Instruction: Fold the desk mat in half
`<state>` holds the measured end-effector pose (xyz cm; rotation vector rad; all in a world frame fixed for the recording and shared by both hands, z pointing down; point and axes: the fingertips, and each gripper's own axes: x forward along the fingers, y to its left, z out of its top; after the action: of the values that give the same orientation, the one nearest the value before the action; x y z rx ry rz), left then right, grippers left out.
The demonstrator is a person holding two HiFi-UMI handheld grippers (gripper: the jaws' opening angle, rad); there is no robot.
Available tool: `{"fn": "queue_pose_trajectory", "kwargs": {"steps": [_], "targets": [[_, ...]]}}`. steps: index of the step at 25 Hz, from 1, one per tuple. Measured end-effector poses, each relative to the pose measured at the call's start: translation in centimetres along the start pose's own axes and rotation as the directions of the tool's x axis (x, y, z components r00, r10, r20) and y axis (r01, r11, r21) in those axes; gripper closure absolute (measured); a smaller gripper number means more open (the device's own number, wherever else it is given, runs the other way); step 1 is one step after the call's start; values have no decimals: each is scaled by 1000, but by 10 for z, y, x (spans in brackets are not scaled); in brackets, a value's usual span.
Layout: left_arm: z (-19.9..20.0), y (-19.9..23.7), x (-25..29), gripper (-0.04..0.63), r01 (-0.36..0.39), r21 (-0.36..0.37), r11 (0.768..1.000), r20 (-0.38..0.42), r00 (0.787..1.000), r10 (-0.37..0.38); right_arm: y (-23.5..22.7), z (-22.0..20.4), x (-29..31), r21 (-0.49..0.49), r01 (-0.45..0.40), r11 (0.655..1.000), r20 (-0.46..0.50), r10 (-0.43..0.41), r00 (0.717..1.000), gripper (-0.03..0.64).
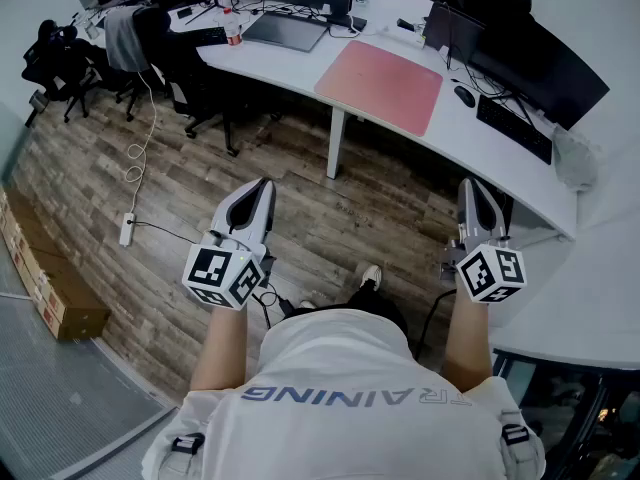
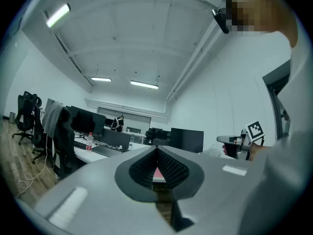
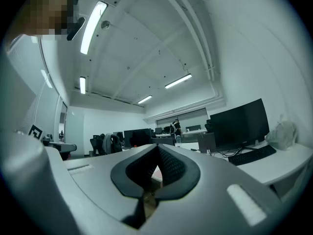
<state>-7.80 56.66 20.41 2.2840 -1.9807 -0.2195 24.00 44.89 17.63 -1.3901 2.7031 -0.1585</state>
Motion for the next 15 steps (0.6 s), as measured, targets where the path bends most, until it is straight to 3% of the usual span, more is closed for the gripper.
{"fn": "queue_pose_trajectory", "kwargs": {"steps": [15], "targets": [[-5, 3, 0, 594, -3, -19, 1000, -3, 1000, 3, 4, -3, 4, -7, -13, 1000, -11, 13, 1000, 604]]}}
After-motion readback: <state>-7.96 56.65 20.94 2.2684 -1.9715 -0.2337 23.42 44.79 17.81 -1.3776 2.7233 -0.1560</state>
